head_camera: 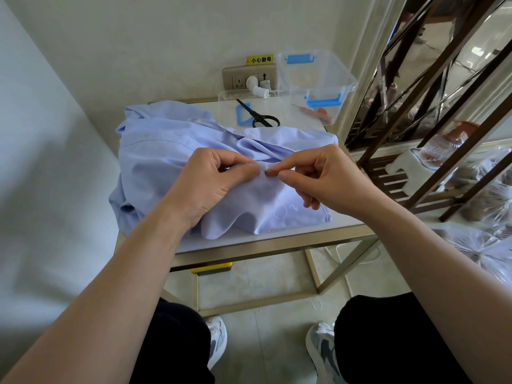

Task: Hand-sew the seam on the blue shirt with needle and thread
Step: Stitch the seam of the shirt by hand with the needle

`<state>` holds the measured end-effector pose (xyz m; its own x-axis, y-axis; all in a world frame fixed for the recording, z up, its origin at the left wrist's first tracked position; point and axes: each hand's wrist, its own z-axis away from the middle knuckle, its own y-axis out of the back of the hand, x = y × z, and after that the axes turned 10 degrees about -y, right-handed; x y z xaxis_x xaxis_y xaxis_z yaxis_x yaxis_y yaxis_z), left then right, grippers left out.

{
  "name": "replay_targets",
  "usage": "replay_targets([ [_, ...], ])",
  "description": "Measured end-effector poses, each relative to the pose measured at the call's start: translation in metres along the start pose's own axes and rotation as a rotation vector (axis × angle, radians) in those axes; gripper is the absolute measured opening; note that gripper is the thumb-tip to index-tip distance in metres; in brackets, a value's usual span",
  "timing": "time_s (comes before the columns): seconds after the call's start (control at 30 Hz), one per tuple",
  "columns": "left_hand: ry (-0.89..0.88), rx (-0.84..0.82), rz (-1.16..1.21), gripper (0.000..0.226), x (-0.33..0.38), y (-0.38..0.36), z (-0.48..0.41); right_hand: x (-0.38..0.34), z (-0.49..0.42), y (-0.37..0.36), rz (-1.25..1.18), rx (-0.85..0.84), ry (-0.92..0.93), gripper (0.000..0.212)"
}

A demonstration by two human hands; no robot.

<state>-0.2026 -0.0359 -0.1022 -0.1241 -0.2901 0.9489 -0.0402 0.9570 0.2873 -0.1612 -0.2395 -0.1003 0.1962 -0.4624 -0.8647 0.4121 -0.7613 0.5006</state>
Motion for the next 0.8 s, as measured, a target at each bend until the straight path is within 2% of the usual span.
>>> replay_targets([
  [0.37, -0.074, -0.046, -0.071, 0.009, -0.003, 0.000, -0.001, 0.000, -0.002, -0.001, 0.044, -0.039, -0.046, 0.017],
  [0.53, -0.172, -0.105, -0.218, 0.011, -0.006, -0.002, -0.002, 0.002, -0.002, -0.006, 0.096, -0.137, -0.135, 0.043],
  [0.7, -0.189, -0.093, -0.273, 0.009, -0.010, -0.002, -0.003, 0.003, -0.005, -0.008, 0.089, -0.144, -0.159, 0.011],
  [0.8, -0.183, -0.047, -0.287, 0.004, -0.011, -0.003, -0.004, 0.002, -0.005, -0.010, 0.077, -0.116, -0.139, 0.007],
])
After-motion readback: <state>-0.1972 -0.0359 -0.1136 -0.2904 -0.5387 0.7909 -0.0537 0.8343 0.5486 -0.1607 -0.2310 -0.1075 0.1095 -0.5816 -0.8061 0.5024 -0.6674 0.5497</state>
